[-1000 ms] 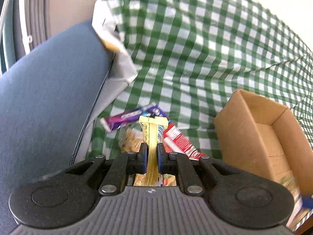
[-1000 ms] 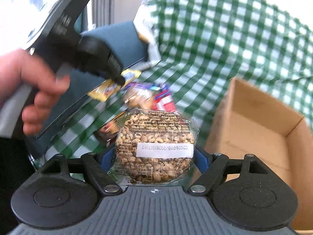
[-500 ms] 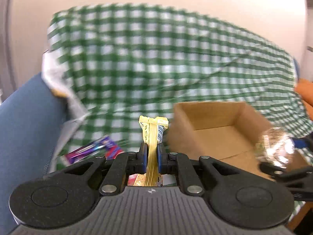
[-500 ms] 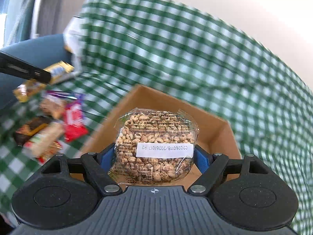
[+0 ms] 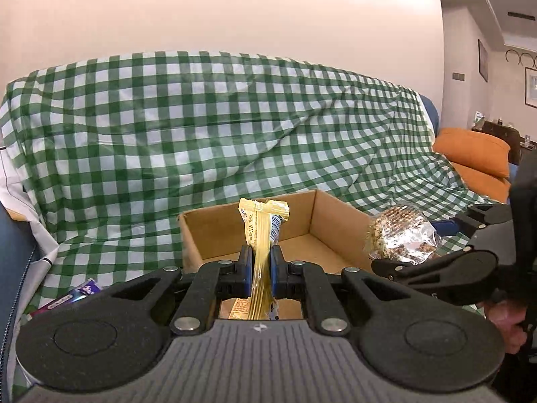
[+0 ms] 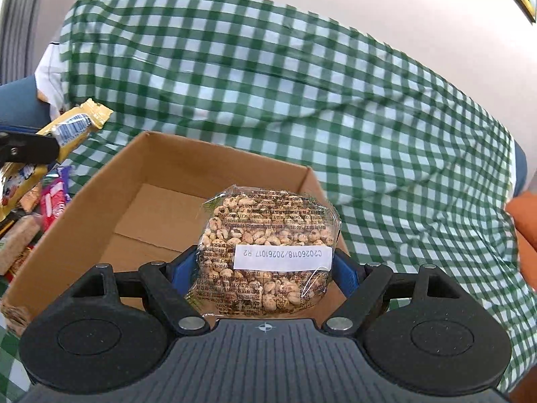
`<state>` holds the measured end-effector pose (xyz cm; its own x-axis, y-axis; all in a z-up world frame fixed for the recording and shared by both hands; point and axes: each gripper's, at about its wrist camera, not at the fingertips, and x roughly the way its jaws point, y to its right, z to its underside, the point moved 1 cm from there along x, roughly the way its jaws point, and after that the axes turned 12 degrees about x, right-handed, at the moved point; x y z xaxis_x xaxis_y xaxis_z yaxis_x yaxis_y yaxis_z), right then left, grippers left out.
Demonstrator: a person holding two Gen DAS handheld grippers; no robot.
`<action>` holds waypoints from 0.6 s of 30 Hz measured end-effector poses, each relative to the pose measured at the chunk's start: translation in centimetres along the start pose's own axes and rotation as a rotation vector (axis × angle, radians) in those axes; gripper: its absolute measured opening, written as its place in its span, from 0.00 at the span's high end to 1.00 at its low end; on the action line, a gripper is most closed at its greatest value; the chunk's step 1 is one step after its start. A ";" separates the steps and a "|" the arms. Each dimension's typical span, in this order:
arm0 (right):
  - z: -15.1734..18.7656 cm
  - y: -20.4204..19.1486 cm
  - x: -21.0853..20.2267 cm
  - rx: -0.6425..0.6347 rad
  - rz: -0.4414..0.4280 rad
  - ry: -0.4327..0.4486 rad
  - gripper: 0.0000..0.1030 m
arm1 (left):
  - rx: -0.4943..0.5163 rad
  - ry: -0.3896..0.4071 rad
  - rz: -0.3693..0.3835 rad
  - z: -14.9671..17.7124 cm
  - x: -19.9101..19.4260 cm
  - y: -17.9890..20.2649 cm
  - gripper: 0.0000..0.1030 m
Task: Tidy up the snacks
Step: 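Carry the yellow bar and peanut bag over the box and release both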
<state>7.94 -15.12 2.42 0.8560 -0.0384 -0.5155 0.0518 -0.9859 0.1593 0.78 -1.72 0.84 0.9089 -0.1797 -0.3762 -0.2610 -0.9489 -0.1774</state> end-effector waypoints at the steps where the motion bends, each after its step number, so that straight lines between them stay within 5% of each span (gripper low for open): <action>1: 0.0 0.0 0.5 0.005 0.003 -0.004 0.20 | -0.001 0.000 0.002 0.2 0.0 0.2 0.89; 18: 0.1 0.5 1.1 0.023 0.021 0.003 0.20 | -0.051 0.007 0.090 0.4 -0.1 1.0 0.89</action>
<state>8.86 -15.68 1.90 0.8586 -0.0586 -0.5093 0.0217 -0.9884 0.1503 0.29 -2.51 0.36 0.8850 -0.2664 -0.3820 -0.3248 -0.9409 -0.0964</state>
